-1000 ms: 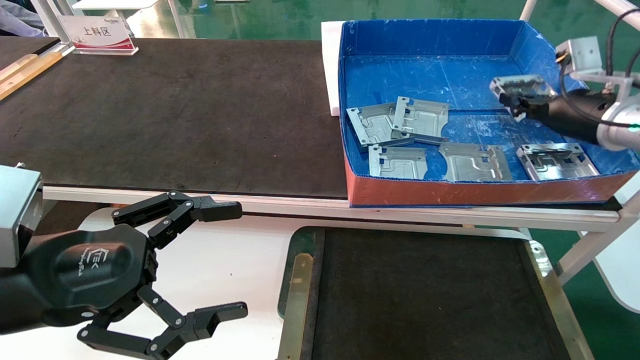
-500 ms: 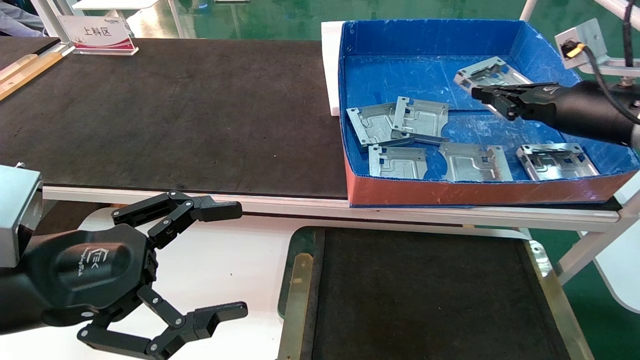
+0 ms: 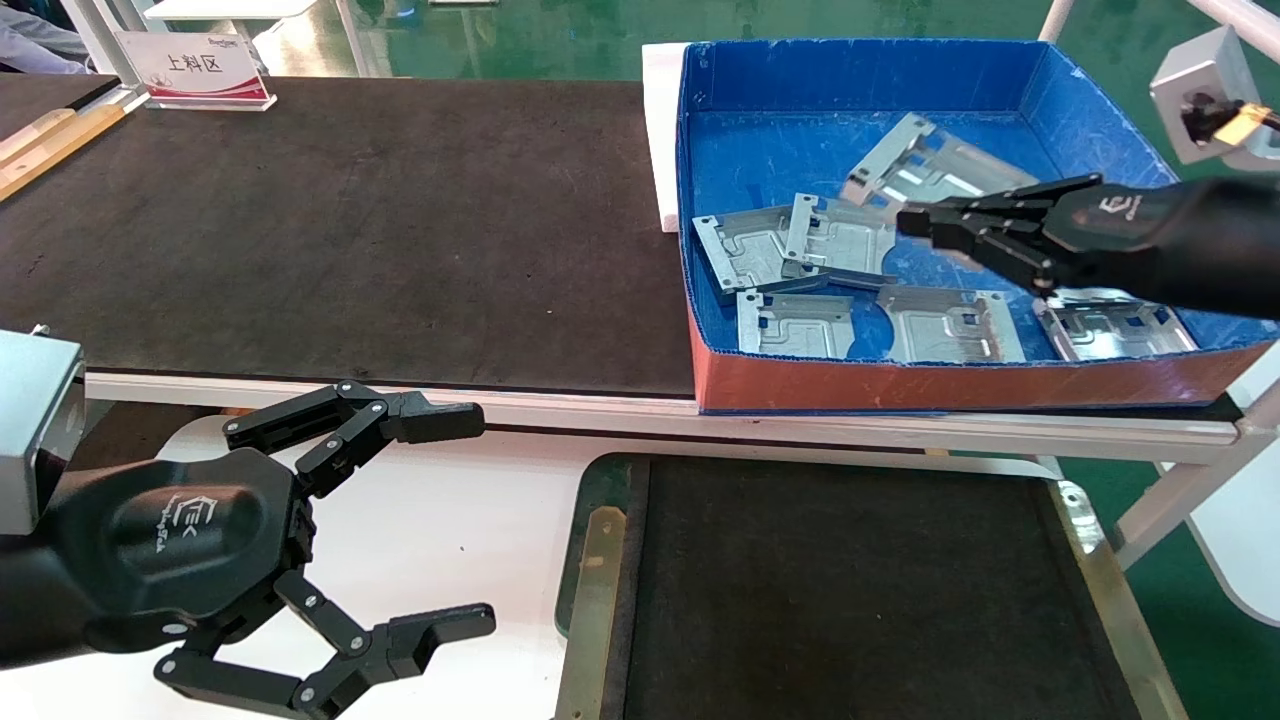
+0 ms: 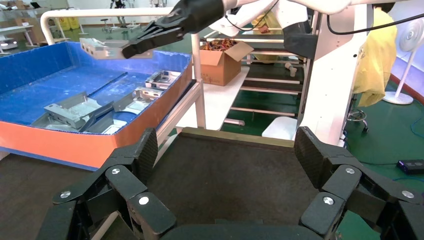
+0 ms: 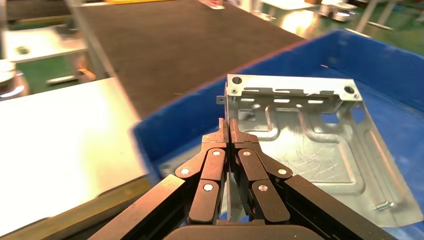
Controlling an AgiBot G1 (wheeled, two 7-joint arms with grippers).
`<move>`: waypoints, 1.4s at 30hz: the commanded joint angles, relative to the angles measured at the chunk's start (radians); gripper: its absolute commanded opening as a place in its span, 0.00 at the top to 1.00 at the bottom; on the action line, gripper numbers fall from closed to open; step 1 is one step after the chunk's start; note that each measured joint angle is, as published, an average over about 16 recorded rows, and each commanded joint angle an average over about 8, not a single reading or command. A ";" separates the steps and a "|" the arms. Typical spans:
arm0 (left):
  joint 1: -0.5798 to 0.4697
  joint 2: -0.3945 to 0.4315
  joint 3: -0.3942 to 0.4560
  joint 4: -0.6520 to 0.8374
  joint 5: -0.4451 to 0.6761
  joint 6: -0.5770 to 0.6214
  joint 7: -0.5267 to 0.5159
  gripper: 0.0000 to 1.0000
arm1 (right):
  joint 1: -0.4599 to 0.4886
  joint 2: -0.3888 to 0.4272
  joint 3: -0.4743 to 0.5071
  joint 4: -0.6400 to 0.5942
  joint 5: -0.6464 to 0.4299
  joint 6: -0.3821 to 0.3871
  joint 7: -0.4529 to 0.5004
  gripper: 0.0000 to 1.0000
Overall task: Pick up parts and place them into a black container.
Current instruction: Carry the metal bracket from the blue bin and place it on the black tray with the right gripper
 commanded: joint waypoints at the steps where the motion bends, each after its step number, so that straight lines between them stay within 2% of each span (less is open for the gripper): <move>1: 0.000 0.000 0.000 0.000 0.000 0.000 0.000 0.00 | -0.014 0.016 0.004 0.047 0.013 -0.035 0.015 1.00; 7: 0.000 0.000 0.000 0.000 0.000 0.000 0.000 0.00 | -0.108 0.064 0.022 0.256 0.079 -0.067 0.095 1.00; 14: 0.000 0.000 0.000 0.000 0.000 0.000 0.000 0.00 | -0.250 0.119 0.043 0.519 0.161 -0.045 0.194 1.00; 21: 0.000 0.000 0.000 0.000 0.000 0.000 0.000 0.00 | -0.390 0.148 0.034 0.670 0.193 -0.050 0.194 1.00; 31: 0.000 0.000 0.000 0.000 0.000 0.000 0.000 0.00 | -0.480 0.117 -0.031 0.621 0.120 -0.088 0.041 1.00; 42: 0.000 0.000 0.000 0.000 0.000 0.000 0.000 0.00 | -0.445 0.012 -0.145 0.398 0.001 -0.101 -0.193 1.00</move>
